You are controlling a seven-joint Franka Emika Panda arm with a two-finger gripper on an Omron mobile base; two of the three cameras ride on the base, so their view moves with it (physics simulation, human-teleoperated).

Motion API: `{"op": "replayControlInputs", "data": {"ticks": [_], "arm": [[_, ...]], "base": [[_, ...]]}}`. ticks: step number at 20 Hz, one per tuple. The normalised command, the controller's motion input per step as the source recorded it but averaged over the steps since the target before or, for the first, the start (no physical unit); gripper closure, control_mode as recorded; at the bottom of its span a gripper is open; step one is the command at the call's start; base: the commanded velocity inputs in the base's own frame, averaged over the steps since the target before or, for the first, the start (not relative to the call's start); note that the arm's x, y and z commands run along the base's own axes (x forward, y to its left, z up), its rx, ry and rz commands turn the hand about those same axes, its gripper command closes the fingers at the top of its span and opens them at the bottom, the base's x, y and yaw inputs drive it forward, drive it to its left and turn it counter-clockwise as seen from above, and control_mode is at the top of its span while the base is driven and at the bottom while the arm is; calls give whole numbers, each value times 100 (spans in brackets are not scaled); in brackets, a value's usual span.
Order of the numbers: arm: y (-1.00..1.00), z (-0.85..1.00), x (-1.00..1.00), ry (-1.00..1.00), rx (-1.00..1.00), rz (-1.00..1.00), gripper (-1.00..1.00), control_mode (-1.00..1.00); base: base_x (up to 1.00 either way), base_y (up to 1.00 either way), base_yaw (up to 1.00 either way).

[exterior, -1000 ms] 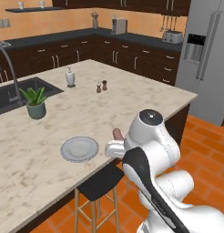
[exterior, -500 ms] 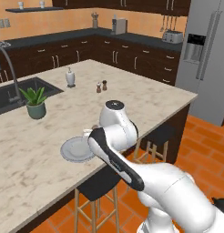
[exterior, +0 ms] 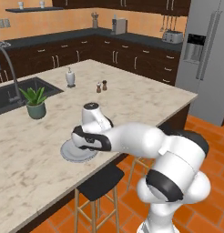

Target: Place one bun and one sausage from the bowl on each plate.

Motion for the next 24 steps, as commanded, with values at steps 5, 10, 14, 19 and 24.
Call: {"op": "replayControlInputs", "data": {"ticks": [5, 10, 14, 19, 24], "arm": [[14, -33, 28, -12, 2, -2, 100, -100], [0, -49, 24, -8, 0, 0, 100, -100], [0, -23, 23, 0, -1, 0, -100, -100], [0, 0, 0, -3, 0, 0, -100, -100], [-3, 17, -11, -6, 0, 0, -100, -100]], "base": [[0, 0, 0], [0, 0, 0], [0, 0, 0], [0, 0, 0], [0, 0, 0]]}}
